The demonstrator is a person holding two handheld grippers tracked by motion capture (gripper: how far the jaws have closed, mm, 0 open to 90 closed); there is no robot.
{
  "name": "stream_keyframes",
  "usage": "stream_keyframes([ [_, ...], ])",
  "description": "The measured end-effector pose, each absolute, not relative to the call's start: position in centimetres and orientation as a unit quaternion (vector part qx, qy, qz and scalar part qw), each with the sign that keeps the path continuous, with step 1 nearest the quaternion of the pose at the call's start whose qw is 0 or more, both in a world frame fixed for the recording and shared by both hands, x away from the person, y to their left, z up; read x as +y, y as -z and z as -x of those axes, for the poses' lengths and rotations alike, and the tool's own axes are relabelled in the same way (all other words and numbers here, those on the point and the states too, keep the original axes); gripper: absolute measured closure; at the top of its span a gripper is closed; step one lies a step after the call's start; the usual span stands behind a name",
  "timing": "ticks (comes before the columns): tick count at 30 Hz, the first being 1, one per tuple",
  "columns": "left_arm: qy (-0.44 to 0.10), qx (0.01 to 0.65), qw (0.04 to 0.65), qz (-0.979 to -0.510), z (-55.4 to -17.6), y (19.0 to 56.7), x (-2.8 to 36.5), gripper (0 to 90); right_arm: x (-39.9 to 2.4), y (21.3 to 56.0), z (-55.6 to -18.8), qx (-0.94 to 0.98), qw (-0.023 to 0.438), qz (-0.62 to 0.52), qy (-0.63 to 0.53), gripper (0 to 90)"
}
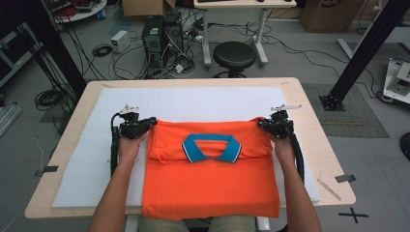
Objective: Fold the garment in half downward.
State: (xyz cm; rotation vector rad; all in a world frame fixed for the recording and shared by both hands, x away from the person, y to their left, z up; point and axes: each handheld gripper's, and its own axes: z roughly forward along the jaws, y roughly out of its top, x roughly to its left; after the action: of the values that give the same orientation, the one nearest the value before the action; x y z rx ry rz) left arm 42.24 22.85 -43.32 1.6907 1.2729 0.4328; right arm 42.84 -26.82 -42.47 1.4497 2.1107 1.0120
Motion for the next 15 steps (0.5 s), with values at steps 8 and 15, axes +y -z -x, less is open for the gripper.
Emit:
stream_keyframes([
  [8, -0.178, 0.525, 0.473, -0.685, -42.8, 44.5, 22.8, 84.4, -26.4, 43.2, -44.0, 0.734, 0.207, -0.534, -0.365, 80.6],
  [15, -0.164, 0.518, 0.487, -0.684, -41.5, 43.6, 22.7, 49.3, -26.1, 42.4, -43.1, 0.727, 0.218, -0.531, -0.378, 53.9],
])
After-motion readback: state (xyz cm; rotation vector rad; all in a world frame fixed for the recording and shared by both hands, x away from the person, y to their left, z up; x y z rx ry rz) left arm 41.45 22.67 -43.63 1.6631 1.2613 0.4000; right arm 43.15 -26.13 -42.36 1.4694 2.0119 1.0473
